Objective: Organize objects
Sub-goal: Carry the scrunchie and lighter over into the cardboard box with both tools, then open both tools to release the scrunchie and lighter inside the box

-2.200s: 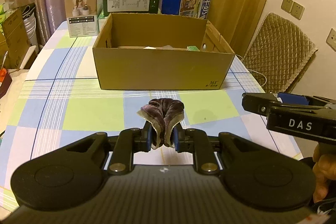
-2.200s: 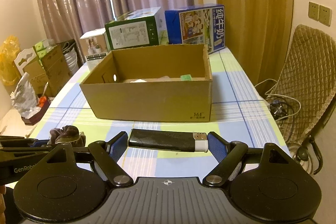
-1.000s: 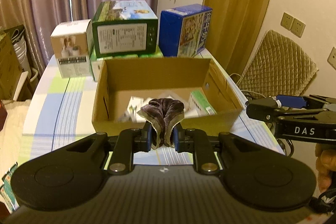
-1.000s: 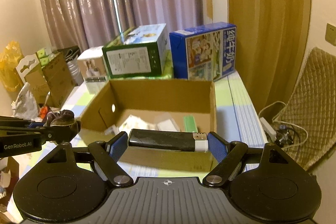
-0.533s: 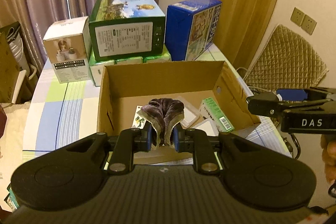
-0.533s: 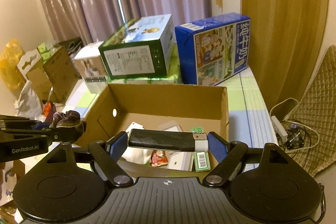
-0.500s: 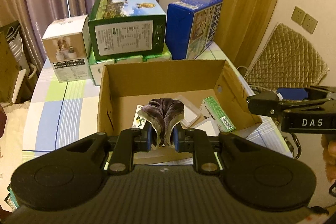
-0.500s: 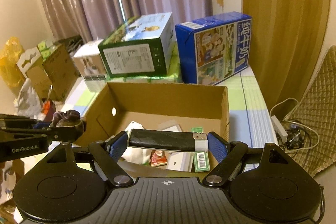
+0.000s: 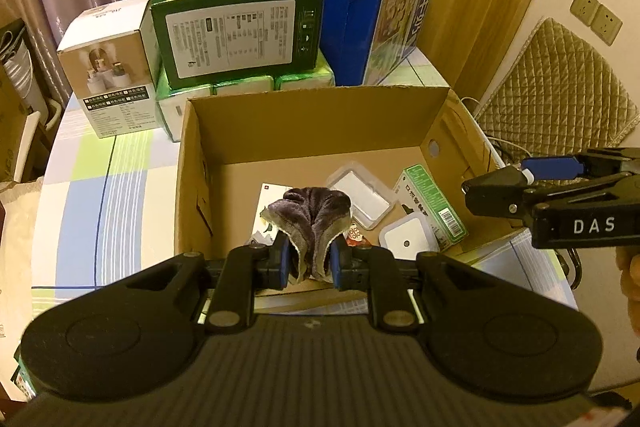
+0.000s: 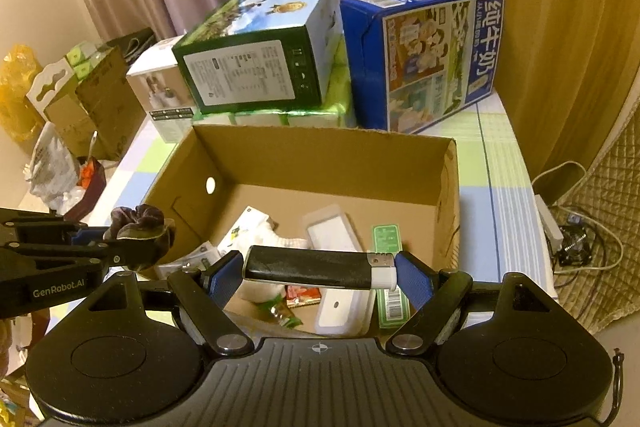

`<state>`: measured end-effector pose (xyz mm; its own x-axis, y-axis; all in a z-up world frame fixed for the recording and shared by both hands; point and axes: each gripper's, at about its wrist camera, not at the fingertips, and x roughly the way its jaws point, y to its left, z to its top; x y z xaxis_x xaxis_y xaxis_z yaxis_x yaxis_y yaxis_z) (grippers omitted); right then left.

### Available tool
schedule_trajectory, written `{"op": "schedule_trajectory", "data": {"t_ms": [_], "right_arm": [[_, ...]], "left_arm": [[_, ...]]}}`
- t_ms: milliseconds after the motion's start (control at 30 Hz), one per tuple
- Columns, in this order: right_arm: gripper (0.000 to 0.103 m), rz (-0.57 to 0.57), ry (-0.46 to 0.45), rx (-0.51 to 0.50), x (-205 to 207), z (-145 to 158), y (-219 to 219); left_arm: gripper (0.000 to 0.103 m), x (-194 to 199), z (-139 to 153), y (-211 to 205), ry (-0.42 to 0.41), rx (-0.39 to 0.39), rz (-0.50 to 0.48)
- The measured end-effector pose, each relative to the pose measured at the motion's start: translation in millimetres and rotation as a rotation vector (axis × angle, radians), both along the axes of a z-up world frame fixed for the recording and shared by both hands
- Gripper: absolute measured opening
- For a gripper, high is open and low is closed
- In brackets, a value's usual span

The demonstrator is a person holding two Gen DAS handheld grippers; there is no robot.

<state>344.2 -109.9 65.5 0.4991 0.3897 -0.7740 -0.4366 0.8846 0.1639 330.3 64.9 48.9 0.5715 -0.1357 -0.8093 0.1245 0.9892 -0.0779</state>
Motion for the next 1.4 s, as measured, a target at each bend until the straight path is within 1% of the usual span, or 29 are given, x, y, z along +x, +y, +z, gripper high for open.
{"op": "schedule_trajectory", "data": {"t_ms": [267, 433, 900, 1233, 1333, 1400], "right_arm": [[0.079, -0.012, 0.025, -0.01, 10.6, -11.5, -1.4], [0.079, -0.021, 0.042, -0.017, 18.5, -19.0, -3.2], [0.079, -0.044, 0.068, -0.01, 35.0, -32.7, -3.1], [0.079, -0.056, 0.08, -0.01, 40.3, -44.8, -4.4], [0.079, -0.059, 0.081, -0.009, 42.0, -46.3, -5.7], [0.079, -0.064, 0.082, -0.009, 43.3, -47.1, -7.5]], "left_arm": [[0.015, 14.2, -10.9, 3.5, 0.036, -0.011, 0.011], [0.015, 21.9, -17.6, 3.6, 0.051, 0.0, 0.007], [0.016, 43.6, -31.0, 5.9, 0.071, -0.003, 0.011], [0.017, 55.1, -46.7, 2.8, 0.087, -0.004, 0.013], [0.019, 58.1, -50.3, 2.5, 0.085, -0.015, 0.015], [0.025, 60.5, -51.7, 3.3, 0.075, -0.029, 0.022]]}}
